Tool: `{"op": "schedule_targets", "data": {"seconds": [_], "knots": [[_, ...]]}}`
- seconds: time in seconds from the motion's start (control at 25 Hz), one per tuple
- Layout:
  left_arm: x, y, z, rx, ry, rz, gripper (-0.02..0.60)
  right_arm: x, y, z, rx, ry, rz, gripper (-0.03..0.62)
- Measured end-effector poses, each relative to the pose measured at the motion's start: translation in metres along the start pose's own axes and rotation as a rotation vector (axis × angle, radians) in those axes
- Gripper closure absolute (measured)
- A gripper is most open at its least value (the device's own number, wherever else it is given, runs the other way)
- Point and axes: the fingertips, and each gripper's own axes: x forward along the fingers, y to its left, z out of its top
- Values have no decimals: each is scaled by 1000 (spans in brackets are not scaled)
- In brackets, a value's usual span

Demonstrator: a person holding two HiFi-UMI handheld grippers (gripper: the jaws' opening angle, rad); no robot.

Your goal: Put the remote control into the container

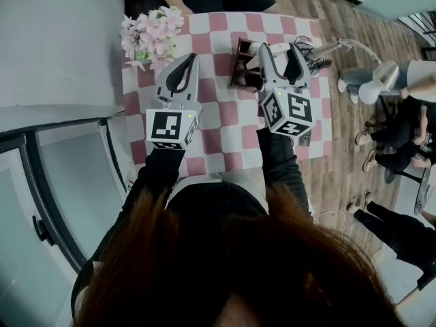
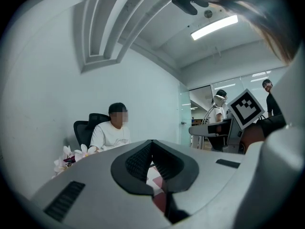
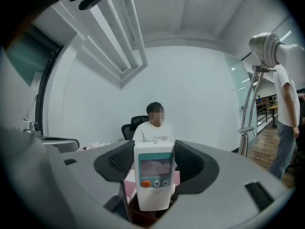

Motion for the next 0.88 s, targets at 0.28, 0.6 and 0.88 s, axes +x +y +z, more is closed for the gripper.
{"op": "schedule_targets", "data": {"seconds": [0.28,0.6,0.88], "knots": [[-2,5,-2,-5,5,9,583,8,-7,-21,43,38,-45,330],[2,3,-7,-14,11,2,583,7,-10,-49,33,93,-92,330],[3,2,-9,-17,16,-4,583,11,-6,-84,29,175,-92,330]]}}
